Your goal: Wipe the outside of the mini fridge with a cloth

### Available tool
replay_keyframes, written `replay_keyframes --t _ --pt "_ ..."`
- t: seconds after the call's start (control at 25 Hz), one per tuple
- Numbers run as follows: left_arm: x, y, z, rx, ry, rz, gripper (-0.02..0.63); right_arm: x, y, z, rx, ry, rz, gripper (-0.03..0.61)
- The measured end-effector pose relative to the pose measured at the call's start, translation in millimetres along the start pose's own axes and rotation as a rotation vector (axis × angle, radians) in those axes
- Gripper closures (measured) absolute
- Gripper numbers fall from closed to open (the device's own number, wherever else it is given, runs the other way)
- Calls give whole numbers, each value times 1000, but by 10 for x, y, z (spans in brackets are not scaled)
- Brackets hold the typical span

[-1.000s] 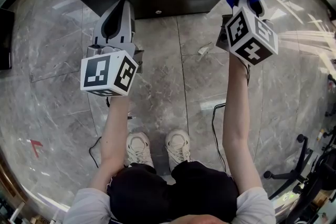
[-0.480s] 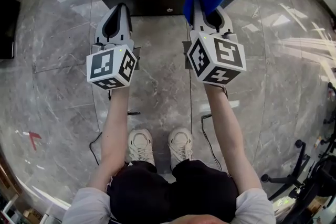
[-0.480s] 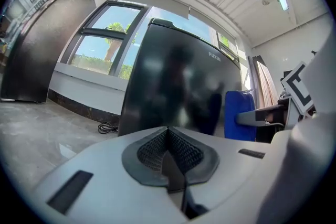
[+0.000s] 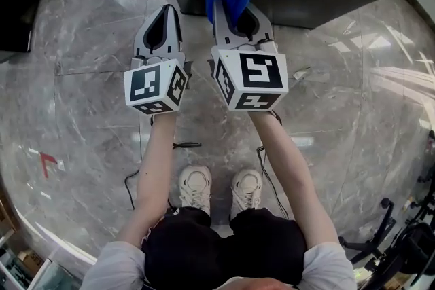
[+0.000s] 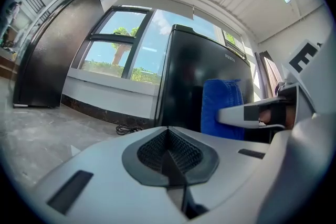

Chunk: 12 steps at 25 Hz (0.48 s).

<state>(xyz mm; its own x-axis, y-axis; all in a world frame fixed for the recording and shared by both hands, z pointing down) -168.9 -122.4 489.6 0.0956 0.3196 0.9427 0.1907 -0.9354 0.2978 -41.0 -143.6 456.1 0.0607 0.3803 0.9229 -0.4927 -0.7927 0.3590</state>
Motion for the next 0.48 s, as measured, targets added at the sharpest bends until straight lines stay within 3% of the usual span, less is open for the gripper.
replay_keyframes --t 0.32,0.48 --pt "72 -103 -603 -75 -53 4 609 180 492 -544 -64 -21 -41 506" --pt "119 -167 -754 -99 -43 -9 609 196 669 -639 -61 -13 -44 507"
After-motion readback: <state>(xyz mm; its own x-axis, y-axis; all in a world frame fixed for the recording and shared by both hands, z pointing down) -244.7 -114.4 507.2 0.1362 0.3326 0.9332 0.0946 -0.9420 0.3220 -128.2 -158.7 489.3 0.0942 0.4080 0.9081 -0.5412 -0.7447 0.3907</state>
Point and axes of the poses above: the fingertips, and each gripper's own axes: y forward along the fingers, z to its right, x out of its underside, the point moved 4 cm from there along -y, backward along the fingers, and after that the axes turned 14 degrees about -z, right-handed, at the moved point
